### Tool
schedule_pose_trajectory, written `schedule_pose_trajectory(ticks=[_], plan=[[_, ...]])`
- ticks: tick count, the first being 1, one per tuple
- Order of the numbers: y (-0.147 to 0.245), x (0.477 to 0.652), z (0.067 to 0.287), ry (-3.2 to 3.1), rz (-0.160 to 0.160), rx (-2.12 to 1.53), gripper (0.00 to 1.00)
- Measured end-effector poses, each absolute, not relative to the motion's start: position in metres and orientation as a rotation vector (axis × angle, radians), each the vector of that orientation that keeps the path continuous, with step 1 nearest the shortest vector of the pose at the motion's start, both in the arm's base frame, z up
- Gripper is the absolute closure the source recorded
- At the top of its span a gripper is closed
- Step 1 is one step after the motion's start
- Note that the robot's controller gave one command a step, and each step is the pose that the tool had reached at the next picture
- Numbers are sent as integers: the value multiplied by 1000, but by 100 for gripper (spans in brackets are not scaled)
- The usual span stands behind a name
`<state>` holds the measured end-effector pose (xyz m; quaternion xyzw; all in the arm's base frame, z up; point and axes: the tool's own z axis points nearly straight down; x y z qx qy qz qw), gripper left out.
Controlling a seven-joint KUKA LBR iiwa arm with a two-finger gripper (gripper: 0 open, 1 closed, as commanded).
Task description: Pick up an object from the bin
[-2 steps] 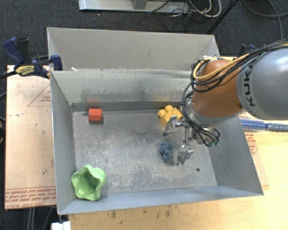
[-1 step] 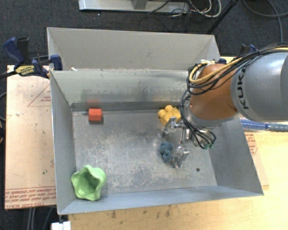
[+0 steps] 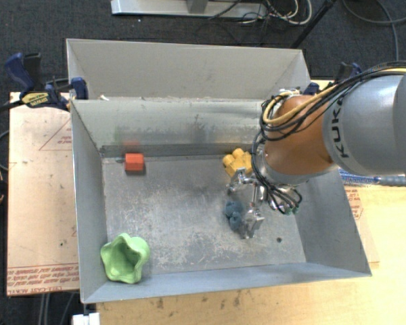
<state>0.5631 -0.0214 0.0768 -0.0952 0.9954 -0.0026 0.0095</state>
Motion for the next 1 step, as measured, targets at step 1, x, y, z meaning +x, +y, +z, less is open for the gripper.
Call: schedule_pose_trajectory(ticks=[1], plan=[[-20,561,76,3121,-3,-298,100]])
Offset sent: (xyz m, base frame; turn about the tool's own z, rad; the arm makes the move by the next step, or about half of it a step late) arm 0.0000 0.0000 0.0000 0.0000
